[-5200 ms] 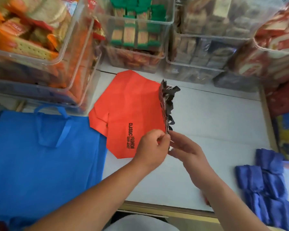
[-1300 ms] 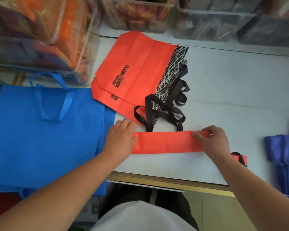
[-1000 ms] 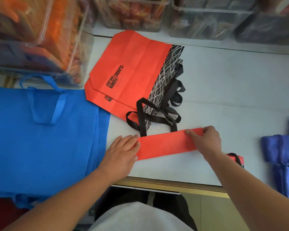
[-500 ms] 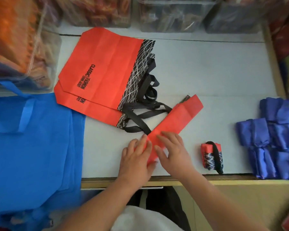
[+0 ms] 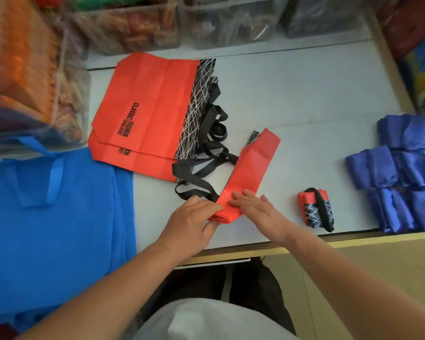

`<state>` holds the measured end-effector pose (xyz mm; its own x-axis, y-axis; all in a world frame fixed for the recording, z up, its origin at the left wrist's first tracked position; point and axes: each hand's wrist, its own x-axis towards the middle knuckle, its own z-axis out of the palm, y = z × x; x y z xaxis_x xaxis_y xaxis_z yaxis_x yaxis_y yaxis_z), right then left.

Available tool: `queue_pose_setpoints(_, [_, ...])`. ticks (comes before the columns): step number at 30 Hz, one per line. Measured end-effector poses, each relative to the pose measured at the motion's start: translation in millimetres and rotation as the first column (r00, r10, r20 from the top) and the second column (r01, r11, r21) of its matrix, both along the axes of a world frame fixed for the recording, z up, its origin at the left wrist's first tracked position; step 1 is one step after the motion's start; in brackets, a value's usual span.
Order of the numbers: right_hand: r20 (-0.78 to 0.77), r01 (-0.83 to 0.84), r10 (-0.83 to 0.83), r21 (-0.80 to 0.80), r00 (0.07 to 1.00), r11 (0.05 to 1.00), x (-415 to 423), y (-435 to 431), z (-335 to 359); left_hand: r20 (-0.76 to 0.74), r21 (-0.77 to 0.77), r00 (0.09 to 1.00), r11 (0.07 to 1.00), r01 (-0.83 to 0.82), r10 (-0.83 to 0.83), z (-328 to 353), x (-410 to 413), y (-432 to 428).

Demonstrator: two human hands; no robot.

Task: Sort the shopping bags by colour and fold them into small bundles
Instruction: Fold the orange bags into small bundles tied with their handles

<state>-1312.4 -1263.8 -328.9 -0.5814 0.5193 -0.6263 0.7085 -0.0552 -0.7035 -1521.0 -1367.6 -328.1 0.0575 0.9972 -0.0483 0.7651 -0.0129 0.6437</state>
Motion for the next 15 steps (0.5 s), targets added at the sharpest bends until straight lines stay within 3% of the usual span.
queue_pose_setpoints(3, [0.009,0.095,-0.095,-0.165,0.995,0.982,4,-23,13,0.121,-0.074,0.991,0.996,-0.052,0.060,24,0,5])
queue_pose_setpoints(8, [-0.165,0.412,-0.404,0.014,0.900,0.911,14,-55,10,0.256,-0.276,0.906,0.924,-0.264,0.336,39,19,21])
queue_pose_setpoints(15, [-0.105,0.487,-0.478,0.107,0.872,0.867,15,-31,3,0.114,-0.432,0.973,0.892,-0.132,0.199,11,42,27])
